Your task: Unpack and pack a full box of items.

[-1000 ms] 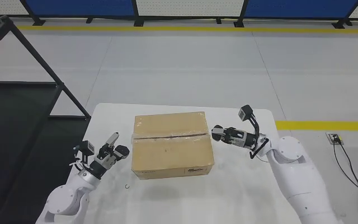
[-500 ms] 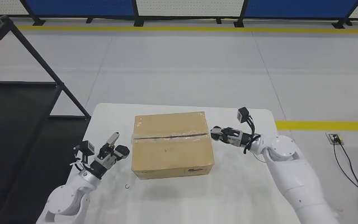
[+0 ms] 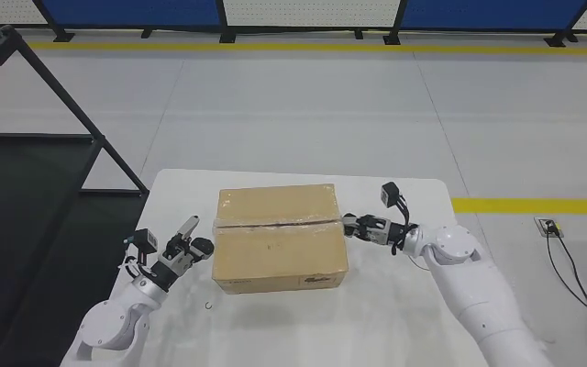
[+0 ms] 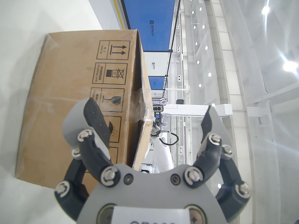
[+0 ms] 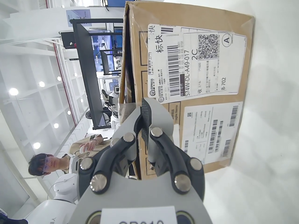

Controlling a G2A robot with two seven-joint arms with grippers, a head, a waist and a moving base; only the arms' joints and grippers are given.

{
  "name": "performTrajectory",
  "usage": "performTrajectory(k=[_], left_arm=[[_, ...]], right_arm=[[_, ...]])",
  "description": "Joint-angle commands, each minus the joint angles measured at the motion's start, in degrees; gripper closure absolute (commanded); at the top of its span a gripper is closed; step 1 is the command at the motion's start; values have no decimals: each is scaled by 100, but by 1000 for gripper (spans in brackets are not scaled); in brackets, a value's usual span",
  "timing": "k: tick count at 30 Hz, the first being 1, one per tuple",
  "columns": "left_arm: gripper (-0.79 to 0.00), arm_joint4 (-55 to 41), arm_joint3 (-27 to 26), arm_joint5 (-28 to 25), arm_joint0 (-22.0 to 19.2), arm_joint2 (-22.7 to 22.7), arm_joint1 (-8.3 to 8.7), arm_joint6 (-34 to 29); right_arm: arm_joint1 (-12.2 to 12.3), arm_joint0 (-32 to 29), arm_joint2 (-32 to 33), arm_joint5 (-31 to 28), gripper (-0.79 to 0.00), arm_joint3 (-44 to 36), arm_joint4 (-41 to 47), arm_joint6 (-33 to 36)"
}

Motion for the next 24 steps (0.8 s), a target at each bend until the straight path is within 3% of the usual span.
performTrajectory(k=[1, 14, 24], left_arm=[[-785, 3, 1, 0, -2, 0, 1, -6], [-785, -8, -1, -5, 8, 3, 6, -29], [-785, -66, 17, -17, 1, -159, 33, -98]], right_arm=[[-13, 19, -29, -18, 0, 36, 17, 3], [-56, 118, -100, -120, 0, 295, 79, -117], [220, -35, 699, -557, 0, 236, 378, -495]])
